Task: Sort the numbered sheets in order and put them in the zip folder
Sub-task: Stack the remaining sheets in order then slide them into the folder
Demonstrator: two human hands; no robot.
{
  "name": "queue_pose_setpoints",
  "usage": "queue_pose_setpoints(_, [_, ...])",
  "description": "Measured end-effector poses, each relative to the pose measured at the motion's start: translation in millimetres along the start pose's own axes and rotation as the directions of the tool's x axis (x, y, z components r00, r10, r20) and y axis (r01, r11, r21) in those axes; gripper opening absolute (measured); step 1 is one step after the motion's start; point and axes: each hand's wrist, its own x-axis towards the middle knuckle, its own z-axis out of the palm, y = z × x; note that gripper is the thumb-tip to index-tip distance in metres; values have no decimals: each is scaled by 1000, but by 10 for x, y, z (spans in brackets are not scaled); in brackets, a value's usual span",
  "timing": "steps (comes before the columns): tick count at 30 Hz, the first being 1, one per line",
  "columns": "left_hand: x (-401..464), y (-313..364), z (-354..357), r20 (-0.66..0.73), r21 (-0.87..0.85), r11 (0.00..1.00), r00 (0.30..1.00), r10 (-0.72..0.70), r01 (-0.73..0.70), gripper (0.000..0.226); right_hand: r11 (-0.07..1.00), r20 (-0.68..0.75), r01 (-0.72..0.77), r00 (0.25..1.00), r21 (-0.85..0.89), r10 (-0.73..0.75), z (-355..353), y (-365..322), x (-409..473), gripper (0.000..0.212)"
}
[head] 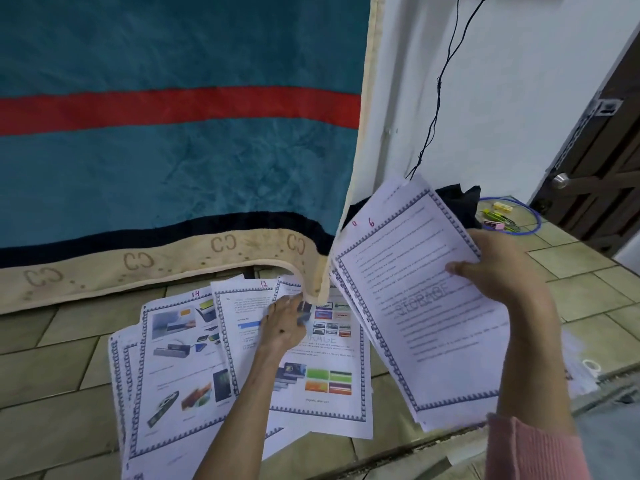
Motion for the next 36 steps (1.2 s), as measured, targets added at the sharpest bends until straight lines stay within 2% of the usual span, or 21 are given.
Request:
queue_pose_setpoints(3, [28,81,-98,-97,-295,955,995,-35,5,53,999,58,-41,998,7,40,134,42,26,23])
queue_pose_setpoints(5, [32,76,-99,-95,-334,942,995,-28,-6,53,996,92,-85,992,18,83,260,89,80,24])
queue_pose_setpoints(10, [43,12,73,-62,-215,973,995,75,-86,48,966,91,-251,963,-63,256,487,281,217,22])
queue_pose_setpoints(16, [103,-65,217,-34,67,991,992,122,-120,43,927,-25,-375,927,-1,375,492,431,250,14])
queue_pose_setpoints(20, [118,-66,251,-9,162,981,994,106,-103,48,919,-90,-386,915,85,393,352,473,220,19])
queue_pose_setpoints(24, [122,-59,207,47,157,983,995,93,-99,48,927,-90,-272,948,260,304,170,465,126,25])
queue_pose_setpoints(25, [105,-22,151,76,111,990,994,80,-88,54,911,-74,-227,961,344,267,148,442,107,25])
queue_pose_setpoints(26, [72,36,75,95,-10,997,993,76,-75,70,883,-58,-182,972,432,229,143,414,98,26])
queue_pose_setpoints(27, [28,115,1,80,-210,976,993,83,-64,86,847,-41,-141,981,513,188,155,386,98,26])
queue_pose_setpoints(28, [-29,219,-94,71,-441,897,995,74,-35,87,809,-30,-103,989,578,147,180,353,112,28])
queue_pose_setpoints(30, [-101,444,-343,91,-827,558,996,13,68,78,755,-30,-21,998,655,54,257,266,154,28])
queue_pose_setpoints(31, [-112,509,-473,81,-918,389,997,13,70,74,738,-36,22,999,675,4,309,212,170,27])
queue_pose_setpoints(32, [-146,558,-627,43,-955,295,999,15,36,70,722,-40,56,998,689,-39,370,154,188,26])
queue_pose_setpoints(33, [-191,580,-766,-26,-961,274,999,27,-32,63,703,-43,84,996,706,-77,439,94,197,26])
queue_pose_setpoints(36, [-381,600,-1094,-275,-856,434,958,79,-282,30,637,-92,164,985,753,-145,651,-69,196,25])
